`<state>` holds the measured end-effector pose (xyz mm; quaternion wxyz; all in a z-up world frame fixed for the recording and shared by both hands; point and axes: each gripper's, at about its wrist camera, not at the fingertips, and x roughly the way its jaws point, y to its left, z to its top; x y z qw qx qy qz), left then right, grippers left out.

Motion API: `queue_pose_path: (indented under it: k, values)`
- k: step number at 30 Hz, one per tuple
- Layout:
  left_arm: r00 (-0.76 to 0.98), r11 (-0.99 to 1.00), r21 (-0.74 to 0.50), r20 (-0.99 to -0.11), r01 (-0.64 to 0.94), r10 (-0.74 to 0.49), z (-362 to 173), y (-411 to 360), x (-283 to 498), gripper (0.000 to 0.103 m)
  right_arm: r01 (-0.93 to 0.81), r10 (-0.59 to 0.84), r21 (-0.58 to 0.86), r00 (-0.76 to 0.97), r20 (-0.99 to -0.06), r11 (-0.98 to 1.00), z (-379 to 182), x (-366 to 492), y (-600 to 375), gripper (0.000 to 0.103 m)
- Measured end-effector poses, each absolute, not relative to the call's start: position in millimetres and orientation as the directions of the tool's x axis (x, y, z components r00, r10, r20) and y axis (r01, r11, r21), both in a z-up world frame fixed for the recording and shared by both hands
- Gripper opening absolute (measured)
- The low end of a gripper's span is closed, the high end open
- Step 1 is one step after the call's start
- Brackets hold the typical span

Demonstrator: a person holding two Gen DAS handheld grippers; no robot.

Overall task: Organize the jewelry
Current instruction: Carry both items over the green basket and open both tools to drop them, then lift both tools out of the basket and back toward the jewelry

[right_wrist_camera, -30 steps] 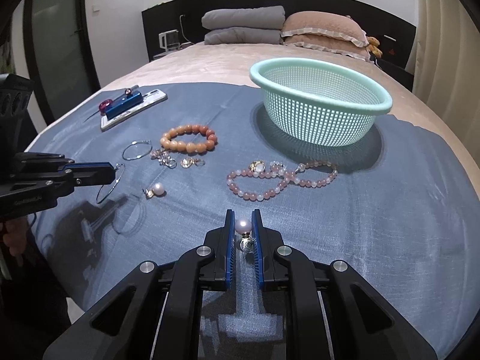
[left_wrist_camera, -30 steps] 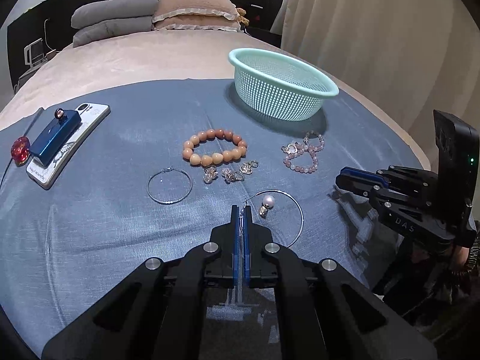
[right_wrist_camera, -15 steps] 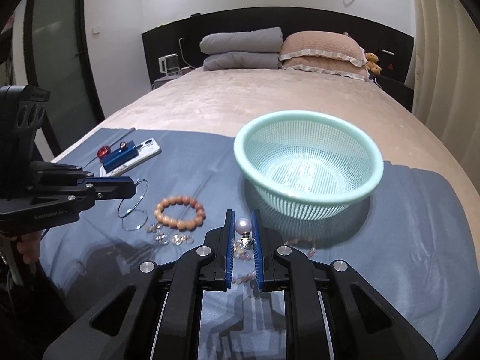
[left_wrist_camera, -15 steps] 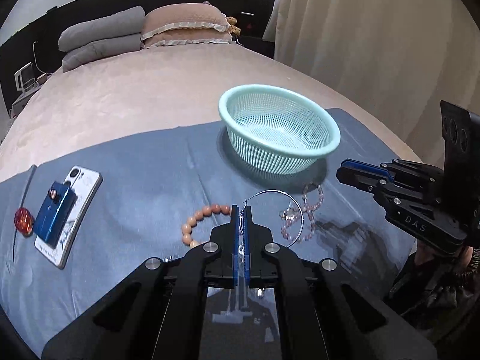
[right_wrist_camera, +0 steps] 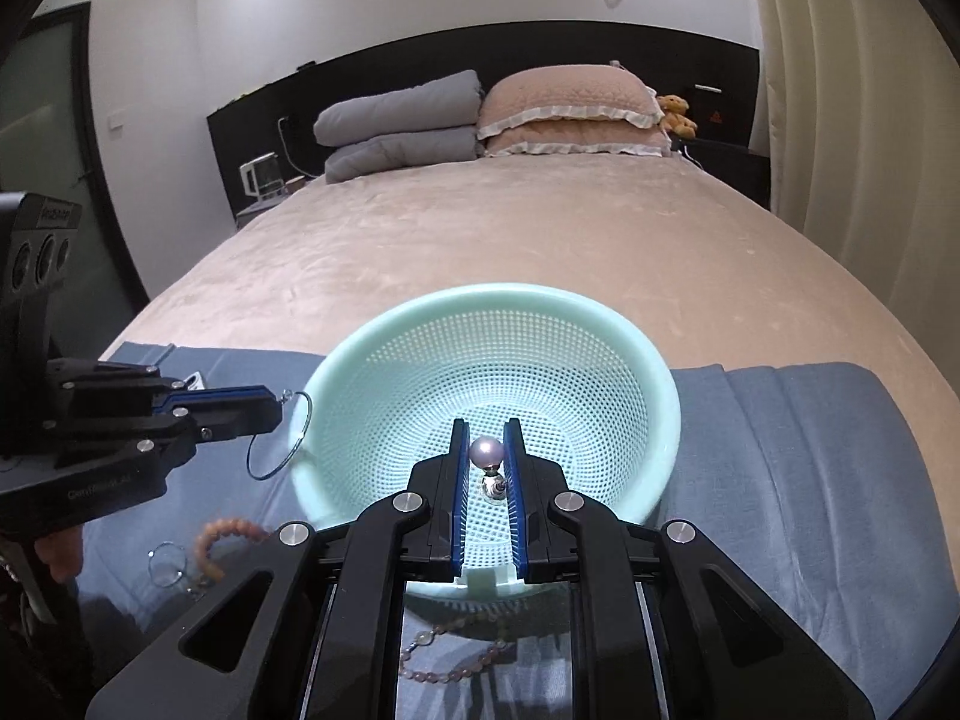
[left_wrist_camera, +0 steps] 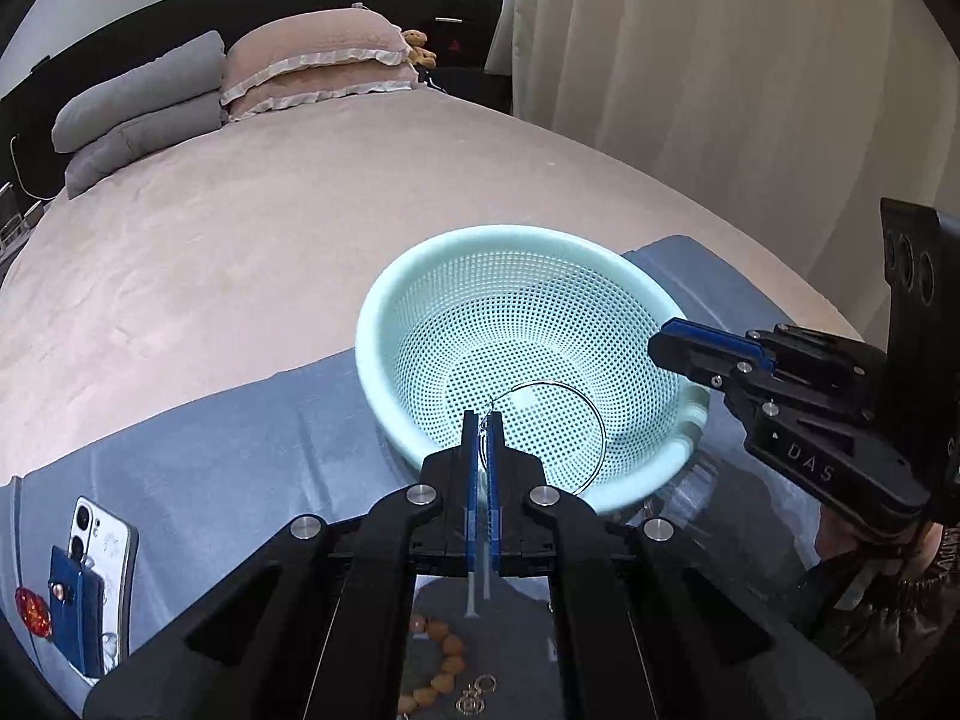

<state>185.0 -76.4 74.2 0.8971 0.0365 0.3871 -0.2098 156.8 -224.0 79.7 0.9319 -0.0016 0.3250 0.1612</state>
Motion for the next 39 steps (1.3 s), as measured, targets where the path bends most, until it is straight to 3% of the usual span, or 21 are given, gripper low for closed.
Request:
queue_pose_path:
  k: [20,22,23,24,26,28,31,39]
  values:
    - [0.587,0.901,-0.062,-0.739,0.43,-0.331,56,-94,208,0.004,-0.299,0.294,0.098,0.734,-0.612,0.949,65,163,-231,0.012]
    - [0.591,0.902,-0.06,-0.736,0.428,-0.329,58,-93,206,0.018,-0.284,0.286,0.102,0.745,-0.603,0.953,67,162,-236,0.013]
    - [0.596,0.905,-0.058,-0.735,0.421,-0.325,59,-91,203,0.044,-0.272,0.278,0.103,0.751,-0.598,0.957,67,161,-238,0.023]
    - [0.612,0.912,-0.055,-0.725,0.407,-0.317,61,-88,201,0.069,-0.259,0.269,0.105,0.759,-0.592,0.96,68,160,-241,0.043]
    - [0.636,0.922,-0.07,-0.704,0.38,-0.316,66,-80,198,0.074,-0.224,0.245,0.107,0.789,-0.564,0.969,72,156,-247,0.069]
    - [0.641,0.93,-0.085,-0.702,0.359,-0.311,69,-72,197,0.085,-0.188,0.218,0.11,0.816,-0.535,0.976,76,153,-254,0.085]
    - [0.684,0.954,-0.07,-0.681,0.293,-0.26,72,-54,193,0.096,-0.153,0.197,0.127,0.833,-0.517,0.98,79,153,-264,0.088]
    - [0.693,0.98,-0.072,-0.697,0.187,-0.183,66,-4,178,0.097,-0.155,0.207,0.144,0.83,-0.518,0.977,79,154,-265,0.088]
